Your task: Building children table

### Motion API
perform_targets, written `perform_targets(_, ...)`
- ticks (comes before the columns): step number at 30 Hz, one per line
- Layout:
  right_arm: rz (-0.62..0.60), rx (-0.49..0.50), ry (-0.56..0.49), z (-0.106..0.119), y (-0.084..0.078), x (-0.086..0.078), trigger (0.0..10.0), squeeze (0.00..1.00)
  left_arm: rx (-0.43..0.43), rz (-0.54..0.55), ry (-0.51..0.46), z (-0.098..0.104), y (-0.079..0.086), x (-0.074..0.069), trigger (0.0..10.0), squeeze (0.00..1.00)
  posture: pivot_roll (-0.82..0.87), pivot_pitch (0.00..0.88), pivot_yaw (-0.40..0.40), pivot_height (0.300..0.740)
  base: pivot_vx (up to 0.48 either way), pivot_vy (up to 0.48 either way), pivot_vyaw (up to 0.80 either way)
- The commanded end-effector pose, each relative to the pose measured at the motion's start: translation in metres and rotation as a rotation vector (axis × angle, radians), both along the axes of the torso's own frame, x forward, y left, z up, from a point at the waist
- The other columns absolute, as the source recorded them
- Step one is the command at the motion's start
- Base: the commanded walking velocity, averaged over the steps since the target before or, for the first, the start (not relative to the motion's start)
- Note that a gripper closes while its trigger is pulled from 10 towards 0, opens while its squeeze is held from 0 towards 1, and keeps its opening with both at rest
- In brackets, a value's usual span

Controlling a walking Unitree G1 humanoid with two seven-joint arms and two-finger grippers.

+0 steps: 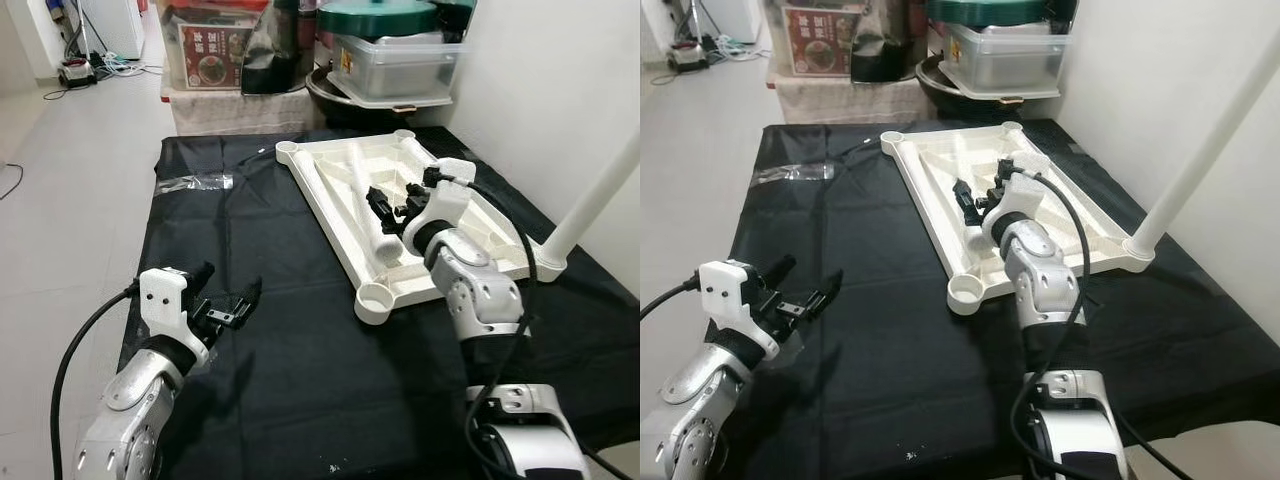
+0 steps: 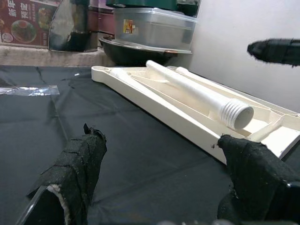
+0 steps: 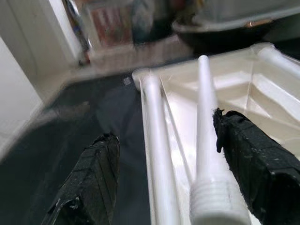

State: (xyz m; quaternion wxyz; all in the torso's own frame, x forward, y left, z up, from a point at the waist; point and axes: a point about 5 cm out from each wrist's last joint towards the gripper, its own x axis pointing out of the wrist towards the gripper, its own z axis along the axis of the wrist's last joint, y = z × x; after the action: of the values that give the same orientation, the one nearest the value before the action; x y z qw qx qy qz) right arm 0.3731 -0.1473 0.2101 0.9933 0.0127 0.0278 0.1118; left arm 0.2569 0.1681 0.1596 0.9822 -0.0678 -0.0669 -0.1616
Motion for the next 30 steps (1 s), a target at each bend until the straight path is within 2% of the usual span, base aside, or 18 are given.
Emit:
perform_targets(1, -0.014, -0.044, 0.073, -0.015, -0.002, 0.0, 10.0, 0.0, -0.011, -0.011, 0.002, 0.002, -0.002, 0.001, 10.0, 0.0, 0.07, 0.0, -0.09, 0.74, 0.0, 0.0, 0.0)
perform_targets(7, -0.039, -0.017, 0.06, -0.014, -0.001, 0.001, 10.0, 0.0, -0.005, -0.007, 0.002, 0.002, -0.002, 0.0, 10.0, 0.0, 0.06, 0.0, -0.089, 0.74, 0.0, 0.0, 0.0)
perform_targets(8, -0.042, -0.002, 0.058, -0.016, 0.002, -0.001, 10.0, 0.74, -0.002, -0.003, -0.001, 0.003, -0.002, 0.0, 10.0, 0.0, 0.06, 0.0, -0.09, 0.74, 0.0, 0.0, 0.0)
perform_targets(15, -0.033, 0.017, 0.061, -0.02, 0.011, -0.003, 10.0, 0.7, 0.01, 0.004, -0.005, 0.003, -0.003, 0.0, 10.0, 0.0, 0.07, 0.0, -0.093, 0.74, 0.0, 0.0, 0.0)
perform_targets(16, -0.038, 0.015, 0.06, -0.022, 0.016, -0.005, 10.0, 0.0, 0.02, 0.009, -0.005, 0.002, -0.002, 0.0, 10.0, 0.0, 0.07, 0.0, -0.095, 0.74, 0.0, 0.0, 0.0)
perform_targets(18, -0.038, 0.015, 0.06, -0.022, 0.016, -0.005, 10.0, 0.0, 0.02, 0.009, -0.005, 0.002, -0.002, 0.0, 10.0, 0.0, 0.07, 0.0, -0.095, 0.74, 0.0, 0.0, 0.0)
perform_targets(22, -0.018, 0.029, 0.048, -0.025, 0.033, -0.011, 10.0, 0.0, 0.071, 0.03, -0.002, 0.0, -0.001, 0.001, 10.0, 0.0, 0.07, 0.0, -0.095, 0.74, 0.06, -0.359, 0.0)
perform_targets(25, 0.0, 0.03, 0.039, -0.025, 0.037, -0.012, 10.0, 0.0, 0.079, 0.033, 0.0, 0.0, -0.001, 0.001, 10.0, 0.0, 0.07, 0.0, -0.095, 0.74, 0.0, -0.416, 0.0)
perform_targets(27, 0.035, -0.036, 0.009, -0.025, 0.043, -0.013, 10.0, 0.0, 0.084, 0.039, 0.002, -0.001, -0.001, 0.001, 10.0, 0.0, 0.07, 0.0, -0.095, 0.74, 0.0, -0.418, 0.0)
perform_targets(30, 0.049, -0.041, 0.019, -0.026, 0.045, -0.013, 10.0, 0.0, 0.085, 0.041, 0.003, -0.001, -0.001, 0.001, 10.0, 0.0, 0.08, 0.0, -0.091, 0.74, 0.0, -0.416, 0.0)
